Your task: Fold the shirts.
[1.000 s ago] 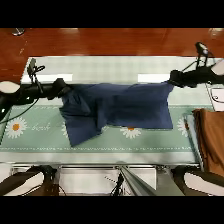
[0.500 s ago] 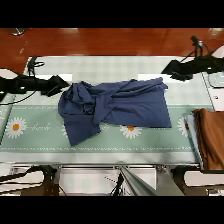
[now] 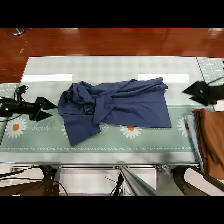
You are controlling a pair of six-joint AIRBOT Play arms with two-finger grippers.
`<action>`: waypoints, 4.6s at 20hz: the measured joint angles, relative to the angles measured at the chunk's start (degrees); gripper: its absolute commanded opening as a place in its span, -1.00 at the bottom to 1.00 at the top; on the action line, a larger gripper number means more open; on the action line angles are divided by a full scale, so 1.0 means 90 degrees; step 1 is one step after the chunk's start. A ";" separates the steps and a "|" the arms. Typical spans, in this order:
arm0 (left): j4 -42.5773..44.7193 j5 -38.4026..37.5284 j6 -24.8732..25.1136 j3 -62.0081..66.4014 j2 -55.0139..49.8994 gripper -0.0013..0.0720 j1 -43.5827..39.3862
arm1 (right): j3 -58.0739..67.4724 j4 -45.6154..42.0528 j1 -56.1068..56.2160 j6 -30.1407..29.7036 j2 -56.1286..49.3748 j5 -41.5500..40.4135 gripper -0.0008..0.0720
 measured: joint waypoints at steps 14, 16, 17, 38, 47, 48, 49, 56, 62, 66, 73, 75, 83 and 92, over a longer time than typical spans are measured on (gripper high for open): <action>-0.0974 0.0415 0.0568 -0.0185 -0.0304 -0.90 -0.0974 | -0.2052 -0.0882 -0.0146 0.0986 0.0648 -0.0631 0.72; -0.0996 0.0318 0.0612 -0.0134 -0.0304 -0.90 -0.1003 | -0.2069 -0.0886 -0.0141 0.0908 0.0420 -0.0464 0.71; -0.1005 0.0253 0.0624 -0.0117 -0.0304 -0.90 -0.1008 | -0.2074 -0.0835 -0.0141 0.0862 0.0296 -0.0420 0.71; -0.2839 -0.0294 0.1018 0.0617 0.0233 -0.90 -0.1311 | 0.0454 0.1423 0.1557 -0.0262 -0.1375 -0.0364 -0.92; -0.3738 0.1158 0.0571 0.4112 0.3201 -0.90 -0.0733 | 0.6203 -0.0097 0.1705 0.0884 0.0192 0.0083 -0.92; -0.3237 0.1258 0.0296 0.4435 0.3580 -0.90 -0.0610 | 0.6407 -0.0296 0.1705 0.0971 0.0505 0.0121 -0.92; -0.2742 0.1326 0.0041 0.4692 0.3959 -0.91 -0.0505 | 0.6567 -0.0486 0.1710 0.1049 0.0855 0.0165 -0.92; 0.1710 0.1486 -0.1605 0.5513 0.6499 -0.90 0.0002 | 0.6902 -0.1909 0.1710 0.1518 0.2824 0.0714 -0.92; 0.3439 0.0607 -0.2450 0.5357 0.7116 -0.90 0.0068 | 0.6093 -0.2446 0.1710 0.1977 0.3745 0.1542 -0.92; 0.2960 0.0296 -0.2654 0.4364 0.6926 -0.90 0.0078 | 0.4784 -0.2191 0.1712 0.2086 0.3929 0.1783 -0.92; 0.0748 0.0561 -0.1882 0.2127 0.5399 -0.90 -0.0206 | 0.1753 -0.1010 0.1719 0.1622 0.3388 0.0027 -0.93; 0.0522 0.0911 -0.1588 0.1868 0.4544 -0.90 -0.0600 | 0.1292 -0.0704 0.1719 0.1345 0.2730 -0.0617 -0.93; 0.0036 0.2868 -0.1069 0.2516 0.0697 -0.90 -0.2057 | 0.1880 0.1008 0.1719 -0.0078 -0.1141 -0.2217 -0.93; -0.0374 0.2312 -0.0821 0.3672 -0.1256 -0.90 -0.2011 | 0.3961 0.1314 0.1681 0.0444 -0.3912 -0.1919 -0.92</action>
